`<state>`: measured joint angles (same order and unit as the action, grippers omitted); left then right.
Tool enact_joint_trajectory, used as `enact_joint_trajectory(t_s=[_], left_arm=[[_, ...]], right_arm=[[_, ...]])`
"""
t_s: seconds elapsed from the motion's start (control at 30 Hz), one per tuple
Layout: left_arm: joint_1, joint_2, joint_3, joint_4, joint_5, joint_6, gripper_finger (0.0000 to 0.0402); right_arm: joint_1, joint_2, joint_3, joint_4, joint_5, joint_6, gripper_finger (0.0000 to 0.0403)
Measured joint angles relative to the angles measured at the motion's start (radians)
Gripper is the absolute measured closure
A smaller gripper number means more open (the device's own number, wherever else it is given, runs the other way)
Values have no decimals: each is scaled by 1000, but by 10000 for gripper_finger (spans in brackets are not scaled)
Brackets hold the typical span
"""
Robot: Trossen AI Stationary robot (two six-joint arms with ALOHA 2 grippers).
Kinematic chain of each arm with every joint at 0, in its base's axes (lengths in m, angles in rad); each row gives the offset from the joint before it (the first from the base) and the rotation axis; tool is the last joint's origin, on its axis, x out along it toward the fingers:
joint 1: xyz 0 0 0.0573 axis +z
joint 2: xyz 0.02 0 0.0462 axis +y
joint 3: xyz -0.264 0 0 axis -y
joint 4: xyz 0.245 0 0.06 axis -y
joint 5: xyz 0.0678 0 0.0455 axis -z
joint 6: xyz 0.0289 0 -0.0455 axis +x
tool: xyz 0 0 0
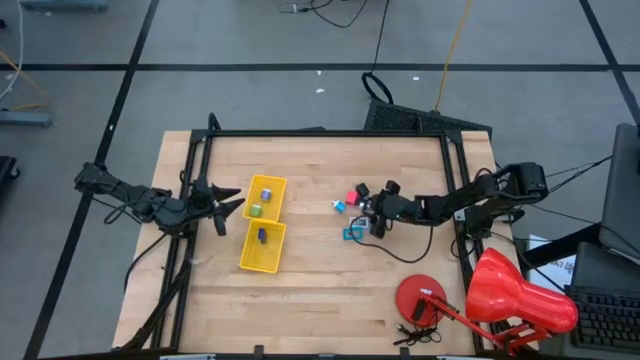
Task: Pick & Place Office items
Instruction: Put the bottom black adapter into the top yellow basket
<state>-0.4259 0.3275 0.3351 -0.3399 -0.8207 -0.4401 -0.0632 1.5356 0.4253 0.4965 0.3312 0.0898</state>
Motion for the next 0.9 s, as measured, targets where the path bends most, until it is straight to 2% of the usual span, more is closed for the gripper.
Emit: enact_joint_trajectory(t_s=[0.2,0.4,0.53,0.9], left_arm=[[0,0,0,0,0,-8,252],[0,0,0,0,0,-10,238],[0,0,0,0,0,-10,225],[0,0,0,0,0,-10,197]], right_arm=[[0,-1,-3,2,-100,2,196],[-1,-1,-3,56,-96,10,198],[-1,-1,-3,109,-71,69,198],[-1,-1,-3,105,-67,73,200]])
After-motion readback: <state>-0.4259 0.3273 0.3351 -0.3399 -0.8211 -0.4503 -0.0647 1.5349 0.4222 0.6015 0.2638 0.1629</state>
